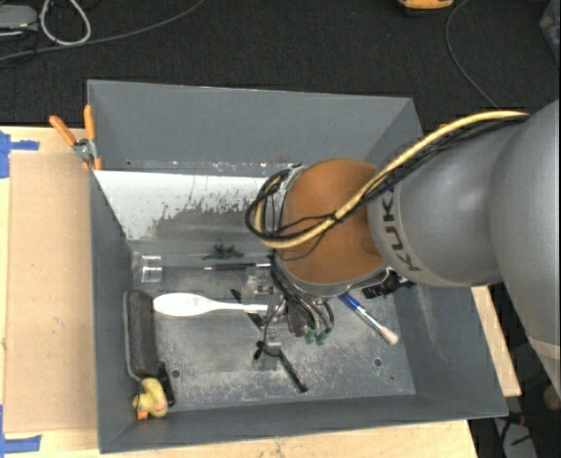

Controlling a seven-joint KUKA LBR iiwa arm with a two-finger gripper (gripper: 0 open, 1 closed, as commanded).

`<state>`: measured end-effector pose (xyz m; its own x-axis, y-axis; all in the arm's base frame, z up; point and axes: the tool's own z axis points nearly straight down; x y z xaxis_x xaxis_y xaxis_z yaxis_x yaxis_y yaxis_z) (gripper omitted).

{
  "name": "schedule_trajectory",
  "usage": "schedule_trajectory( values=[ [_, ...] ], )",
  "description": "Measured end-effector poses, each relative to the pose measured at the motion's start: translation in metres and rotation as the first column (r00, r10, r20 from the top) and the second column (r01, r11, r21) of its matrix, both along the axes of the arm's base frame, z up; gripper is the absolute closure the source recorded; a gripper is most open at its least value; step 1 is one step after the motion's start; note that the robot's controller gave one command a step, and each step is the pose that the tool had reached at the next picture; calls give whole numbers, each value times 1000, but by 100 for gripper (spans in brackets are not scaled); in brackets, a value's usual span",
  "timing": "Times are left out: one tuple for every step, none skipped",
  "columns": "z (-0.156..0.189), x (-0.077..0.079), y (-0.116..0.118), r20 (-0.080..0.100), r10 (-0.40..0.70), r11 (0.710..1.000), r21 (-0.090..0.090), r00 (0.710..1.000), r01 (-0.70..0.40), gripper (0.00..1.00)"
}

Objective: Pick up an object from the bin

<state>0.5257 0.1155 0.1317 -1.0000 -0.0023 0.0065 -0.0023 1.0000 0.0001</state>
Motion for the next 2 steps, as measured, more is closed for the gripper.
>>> schedule_trajectory(
  values=[
    [2,2,-1,5,-4,1000,1,1000,4,0],
    [-40,48,58,10,-164,986,3,986,164,0]
  ],
)
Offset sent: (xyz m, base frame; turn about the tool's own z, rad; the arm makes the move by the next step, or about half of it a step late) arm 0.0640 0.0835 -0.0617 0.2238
